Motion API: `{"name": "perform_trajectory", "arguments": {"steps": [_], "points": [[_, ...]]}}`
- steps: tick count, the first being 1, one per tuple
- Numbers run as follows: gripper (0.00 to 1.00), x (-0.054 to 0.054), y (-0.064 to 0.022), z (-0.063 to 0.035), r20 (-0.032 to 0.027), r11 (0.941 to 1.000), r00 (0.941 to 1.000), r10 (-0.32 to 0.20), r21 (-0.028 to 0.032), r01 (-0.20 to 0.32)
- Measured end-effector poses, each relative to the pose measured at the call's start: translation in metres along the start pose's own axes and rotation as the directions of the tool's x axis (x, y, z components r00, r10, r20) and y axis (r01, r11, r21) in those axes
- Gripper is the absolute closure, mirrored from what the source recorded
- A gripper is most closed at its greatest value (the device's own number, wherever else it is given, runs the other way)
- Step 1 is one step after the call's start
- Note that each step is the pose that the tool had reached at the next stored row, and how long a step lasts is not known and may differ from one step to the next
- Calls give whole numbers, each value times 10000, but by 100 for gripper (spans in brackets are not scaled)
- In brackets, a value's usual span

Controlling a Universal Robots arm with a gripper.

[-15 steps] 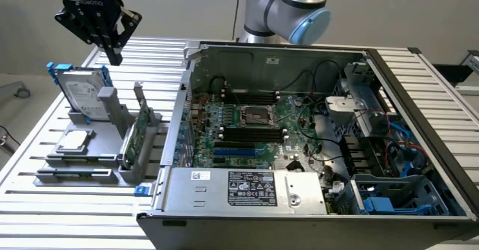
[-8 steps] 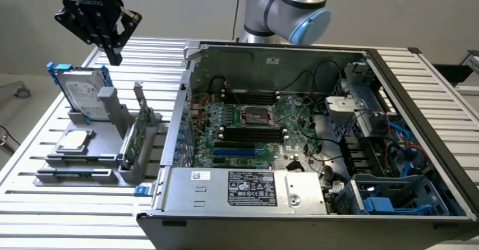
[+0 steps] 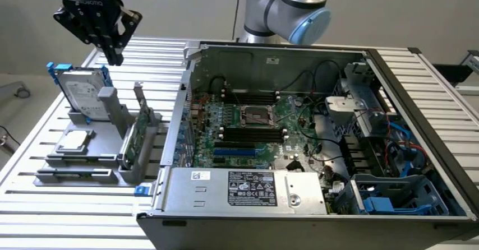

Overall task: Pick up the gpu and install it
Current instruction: 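Pick up the gpu and move the gpu toward the slot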

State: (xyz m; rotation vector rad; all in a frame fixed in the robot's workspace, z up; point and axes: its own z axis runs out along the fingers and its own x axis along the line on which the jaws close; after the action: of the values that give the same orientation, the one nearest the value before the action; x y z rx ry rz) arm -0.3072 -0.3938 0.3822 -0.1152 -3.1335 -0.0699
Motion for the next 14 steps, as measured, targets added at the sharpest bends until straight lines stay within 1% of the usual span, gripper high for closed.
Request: {"name": "perform_trajectory", "arguments": {"steps": [2,4,5,14], "points": [[70,0,0,0,-3,10000,10000,0,0,0],[70,-1,-1,10,0,10000,10000,-1,17,1],[64,-1,-2,27,-1,10000,10000,-2,21,2],[64,-5,-54,188,-2,10000,10000,-19,22,19]]}}
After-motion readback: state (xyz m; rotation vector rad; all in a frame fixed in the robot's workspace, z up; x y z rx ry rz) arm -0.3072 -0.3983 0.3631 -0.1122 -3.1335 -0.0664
